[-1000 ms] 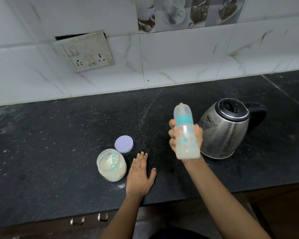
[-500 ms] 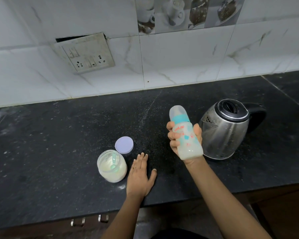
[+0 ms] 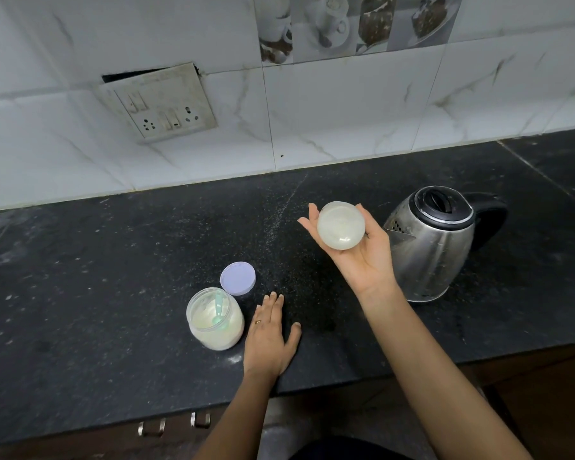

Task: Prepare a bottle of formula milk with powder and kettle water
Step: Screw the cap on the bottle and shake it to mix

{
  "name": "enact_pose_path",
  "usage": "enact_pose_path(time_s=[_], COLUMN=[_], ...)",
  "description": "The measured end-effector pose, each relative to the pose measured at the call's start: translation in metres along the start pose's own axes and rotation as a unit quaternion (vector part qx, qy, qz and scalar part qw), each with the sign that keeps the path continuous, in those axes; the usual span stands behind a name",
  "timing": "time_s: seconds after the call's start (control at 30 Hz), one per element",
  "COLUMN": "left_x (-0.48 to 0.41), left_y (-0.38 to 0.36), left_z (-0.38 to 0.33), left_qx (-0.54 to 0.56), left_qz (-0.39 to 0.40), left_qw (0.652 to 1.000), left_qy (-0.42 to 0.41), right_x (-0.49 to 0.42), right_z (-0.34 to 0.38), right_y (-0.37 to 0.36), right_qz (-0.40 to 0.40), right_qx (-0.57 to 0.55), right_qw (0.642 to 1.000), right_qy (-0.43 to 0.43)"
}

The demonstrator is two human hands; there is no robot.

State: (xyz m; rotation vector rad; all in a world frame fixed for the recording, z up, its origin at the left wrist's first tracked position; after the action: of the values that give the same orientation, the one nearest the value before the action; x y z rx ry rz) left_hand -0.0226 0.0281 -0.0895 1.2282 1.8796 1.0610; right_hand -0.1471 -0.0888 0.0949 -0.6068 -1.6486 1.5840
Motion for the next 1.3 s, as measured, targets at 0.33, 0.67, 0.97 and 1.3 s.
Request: enact_pose_path(time_s=[0.33, 0.67, 0.97, 1.3], left_x=[0.000, 0.001, 0.000, 0.001], left_y=[-0.002, -0.001, 0.001, 0.003], left_z=[0.002, 0.001, 0.000, -0.003], left_qx=[0.001, 0.010, 0.010, 0.008], left_qz=[0.002, 0.002, -0.004, -0.009], left_qw=[1.000, 1.000, 1.000, 1.000], left_qy=[0.004, 0.003, 0.000, 0.003], right_x=[-0.013, -0.013, -0.017, -0.016], right_z=[0.004, 0.008, 0.003, 0.011], right_y=[0.057, 0.120, 0.101, 0.101], right_qz=[-0.021, 0.027, 0.050, 0.010], right_qx=[0.023, 0.163, 0.115, 0.120], right_qw=[0.997, 0.972, 0.982, 0.991], right_qy=[-0.076, -0.166, -0.139, -0.053])
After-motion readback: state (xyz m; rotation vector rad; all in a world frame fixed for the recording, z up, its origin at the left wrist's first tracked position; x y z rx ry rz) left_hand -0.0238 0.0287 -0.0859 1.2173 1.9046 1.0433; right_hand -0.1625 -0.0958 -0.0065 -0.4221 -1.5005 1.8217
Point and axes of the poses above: each hand's wrist, its own x-axis away from the middle knuckle, its own y-axis out of the back of the hand, z = x × y, the point moved 2 cm from there along -x, towards the middle knuckle, and after that the axes turned 1 degree about y, right-handed, at the moved point
